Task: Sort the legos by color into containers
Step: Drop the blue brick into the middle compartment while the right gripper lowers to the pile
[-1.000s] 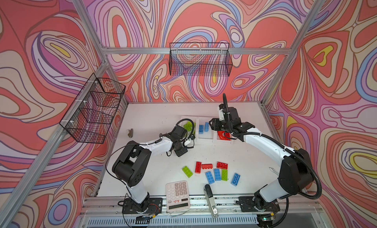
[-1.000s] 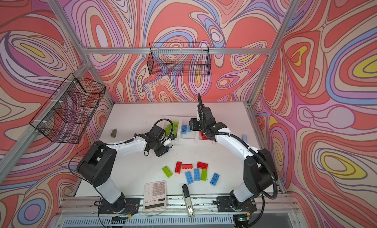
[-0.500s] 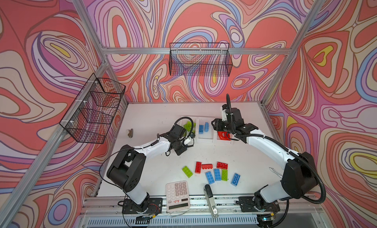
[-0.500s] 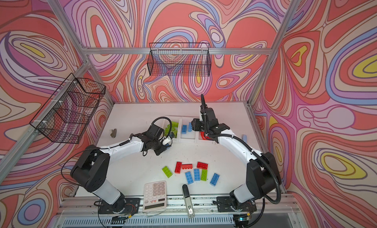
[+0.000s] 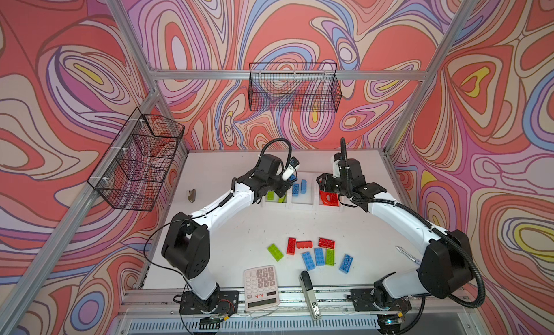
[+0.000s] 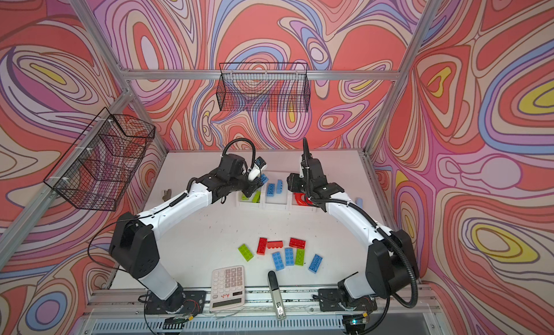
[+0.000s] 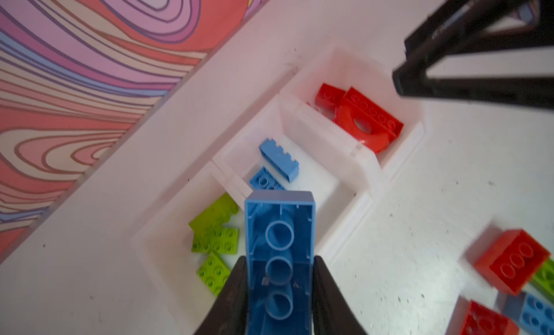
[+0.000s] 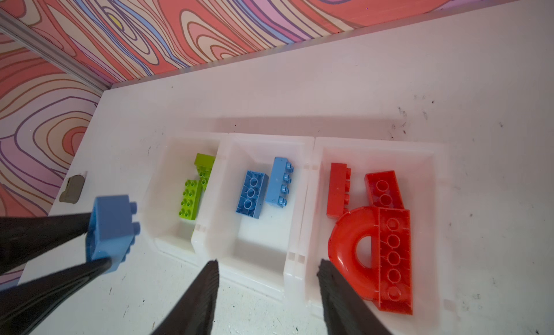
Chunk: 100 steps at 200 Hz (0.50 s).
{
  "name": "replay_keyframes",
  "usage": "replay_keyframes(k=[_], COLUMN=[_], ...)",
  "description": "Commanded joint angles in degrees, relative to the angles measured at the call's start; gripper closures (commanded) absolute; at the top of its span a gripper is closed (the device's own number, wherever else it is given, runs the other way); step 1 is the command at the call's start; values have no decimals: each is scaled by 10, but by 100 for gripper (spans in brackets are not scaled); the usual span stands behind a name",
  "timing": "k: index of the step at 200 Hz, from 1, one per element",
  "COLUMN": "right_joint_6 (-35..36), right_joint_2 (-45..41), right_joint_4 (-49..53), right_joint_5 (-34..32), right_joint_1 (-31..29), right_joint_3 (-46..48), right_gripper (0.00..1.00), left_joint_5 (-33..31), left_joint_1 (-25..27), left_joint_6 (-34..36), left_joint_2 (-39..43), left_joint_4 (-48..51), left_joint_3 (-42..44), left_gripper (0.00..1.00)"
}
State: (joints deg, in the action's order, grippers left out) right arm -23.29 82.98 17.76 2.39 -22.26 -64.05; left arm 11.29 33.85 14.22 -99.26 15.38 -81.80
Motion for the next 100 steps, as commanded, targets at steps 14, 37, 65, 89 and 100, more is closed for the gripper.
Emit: replay_keyframes(k=[14,37,65,89,100], right_joint_6=[1,32,62,86,102], right_joint_2=[-9,-7,-20,-24,-25], right_joint_4=[37,77,122,151,164], right_joint_5=[10,23,27,57,78], right_joint_1=[2,2,2,0,-7], right_joint_3=[24,37,43,42,44], right_gripper=[43,40,39,39,39], left_joint_5=[-34,-57,-67,-90,-106], left_joint_1=[30,39,39,39,39], left_joint_6=[-50,-62,-84,-83,-76], left_joint_2=[-99,-137,-149,-129,-111], left_joint_4=[-8,-7,-11,-18,-20], left_joint_3=[-99,-138,-147,-135,-122], left_gripper=[65,43,32,29,28])
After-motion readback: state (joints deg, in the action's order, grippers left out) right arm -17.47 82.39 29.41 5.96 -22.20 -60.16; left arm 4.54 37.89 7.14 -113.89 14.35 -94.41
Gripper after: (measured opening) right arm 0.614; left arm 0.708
